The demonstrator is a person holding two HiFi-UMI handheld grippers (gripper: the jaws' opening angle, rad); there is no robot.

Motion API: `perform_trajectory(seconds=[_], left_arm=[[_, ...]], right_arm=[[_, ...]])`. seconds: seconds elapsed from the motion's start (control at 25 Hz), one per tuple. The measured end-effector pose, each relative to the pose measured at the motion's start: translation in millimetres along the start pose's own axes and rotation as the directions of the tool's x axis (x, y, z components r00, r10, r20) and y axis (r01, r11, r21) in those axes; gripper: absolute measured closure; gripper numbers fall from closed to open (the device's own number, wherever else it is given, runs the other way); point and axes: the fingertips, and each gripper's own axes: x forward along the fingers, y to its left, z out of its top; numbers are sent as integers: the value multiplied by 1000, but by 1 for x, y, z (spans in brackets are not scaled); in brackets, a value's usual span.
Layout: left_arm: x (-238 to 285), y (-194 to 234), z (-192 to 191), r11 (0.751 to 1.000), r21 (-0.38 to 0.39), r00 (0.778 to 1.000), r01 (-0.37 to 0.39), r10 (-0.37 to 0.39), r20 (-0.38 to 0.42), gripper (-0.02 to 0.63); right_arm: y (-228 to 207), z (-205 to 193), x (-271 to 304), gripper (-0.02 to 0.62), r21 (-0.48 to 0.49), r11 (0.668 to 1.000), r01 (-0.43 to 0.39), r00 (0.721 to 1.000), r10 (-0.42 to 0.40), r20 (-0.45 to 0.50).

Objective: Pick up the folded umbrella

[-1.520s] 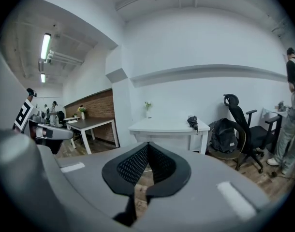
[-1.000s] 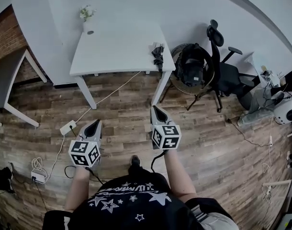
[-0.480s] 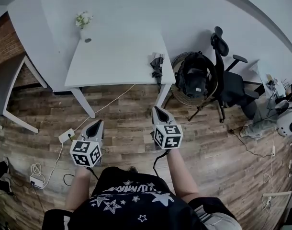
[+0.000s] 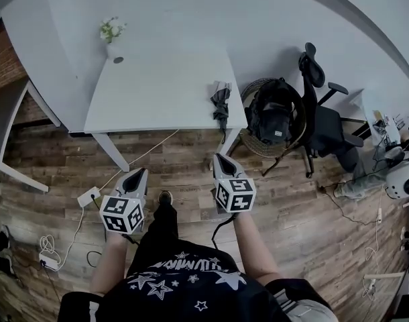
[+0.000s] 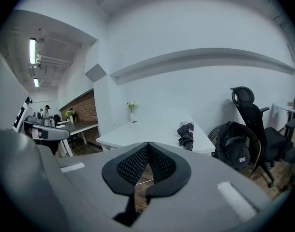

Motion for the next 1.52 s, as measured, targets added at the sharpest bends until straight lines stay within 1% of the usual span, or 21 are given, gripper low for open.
perform_trajectory(seconds=[0.12, 0.32, 0.56, 0.92, 1.12, 1.28, 1.52], left_arm=[[26, 12, 5, 1000, -13, 1000, 15, -15, -8, 603], [80, 36, 24, 999, -9, 999, 36, -36, -4, 603], [142, 60, 35, 997, -21, 997, 68, -69, -39, 603], [231, 80, 69, 988, -13, 986, 151, -151, -74, 603], [269, 84, 78, 980, -17, 975, 199, -200, -95, 603], [300, 90, 83, 973, -24, 967, 231, -232, -108, 603], [338, 91, 85, 959, -33, 949, 282, -284, -135, 603]], right_arm=[[-12, 9, 20, 578, -1, 1000, 21, 1000, -21, -5], [-39, 23, 65, 578, 4, 998, 57, 998, -57, -13], [-60, 28, 113, 578, 27, 996, 89, 995, -88, -44], [-105, 56, 168, 578, 65, 984, 169, 984, -165, -60], [-126, 60, 190, 578, 96, 970, 223, 973, -215, -90], [-141, 66, 209, 578, 97, 960, 261, 962, -251, -106], [-163, 55, 226, 577, 118, 939, 323, 936, -299, -183]])
